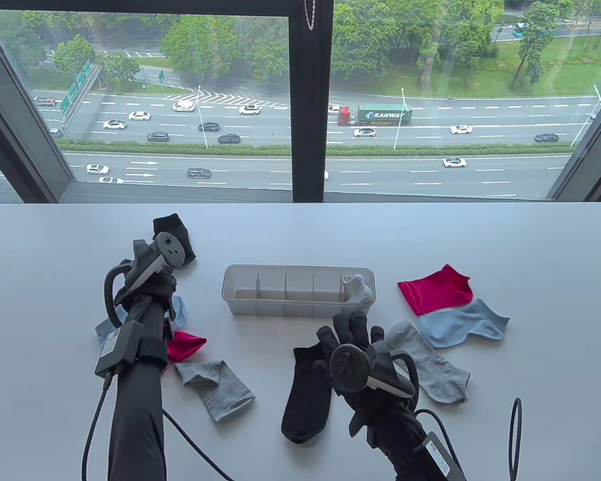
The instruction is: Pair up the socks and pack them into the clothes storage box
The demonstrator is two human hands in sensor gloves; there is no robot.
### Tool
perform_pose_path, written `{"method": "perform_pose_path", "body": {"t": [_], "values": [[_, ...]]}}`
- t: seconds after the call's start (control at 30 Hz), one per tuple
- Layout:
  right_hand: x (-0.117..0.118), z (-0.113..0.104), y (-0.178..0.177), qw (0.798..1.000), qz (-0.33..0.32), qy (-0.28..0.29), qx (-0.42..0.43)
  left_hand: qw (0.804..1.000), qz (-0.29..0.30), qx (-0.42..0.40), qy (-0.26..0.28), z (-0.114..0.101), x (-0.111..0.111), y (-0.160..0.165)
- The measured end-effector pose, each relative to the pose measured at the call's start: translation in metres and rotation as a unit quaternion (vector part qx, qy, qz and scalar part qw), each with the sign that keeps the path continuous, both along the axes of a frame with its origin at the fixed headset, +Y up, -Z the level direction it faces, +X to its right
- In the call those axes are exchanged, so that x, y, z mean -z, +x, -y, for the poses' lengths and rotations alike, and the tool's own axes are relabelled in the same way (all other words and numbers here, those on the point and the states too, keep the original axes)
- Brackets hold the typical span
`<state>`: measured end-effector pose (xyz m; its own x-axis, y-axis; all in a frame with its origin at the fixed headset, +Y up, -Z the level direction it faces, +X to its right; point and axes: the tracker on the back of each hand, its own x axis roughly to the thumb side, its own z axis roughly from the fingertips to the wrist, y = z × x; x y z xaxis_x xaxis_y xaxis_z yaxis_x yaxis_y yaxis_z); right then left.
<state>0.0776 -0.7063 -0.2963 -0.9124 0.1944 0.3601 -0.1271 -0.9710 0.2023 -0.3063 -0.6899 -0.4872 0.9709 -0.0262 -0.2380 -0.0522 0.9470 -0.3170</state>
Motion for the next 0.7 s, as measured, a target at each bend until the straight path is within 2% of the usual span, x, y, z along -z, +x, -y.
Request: {"method": "perform_pose_path", "body": {"t": [0.2,0.4,0.53,0.63,0.7], "values": [[0.0,0.0,-0.004,1.0,-0.002,0.0,-0.009,1.0,-0.007,-0.01,-0.02,0.029,0.039,-0.002],[0.0,0.0,-0.007,0.999,0.005,0.003,-0.036,0.996,-0.006,-0.039,-0.074,0.062,0.067,0.001],[-0.001,-0.002,-0.006,0.999,0.009,0.011,-0.038,0.991,-0.012,-0.083,-0.108,0.073,0.075,-0.002],[-0.002,-0.005,-0.006,0.999,0.008,0.017,-0.033,0.991,-0.027,-0.107,-0.069,0.069,0.078,-0.008],[-0.002,-0.006,-0.007,0.999,0.008,0.017,-0.028,0.991,-0.037,-0.097,-0.085,0.069,0.077,-0.01]]}}
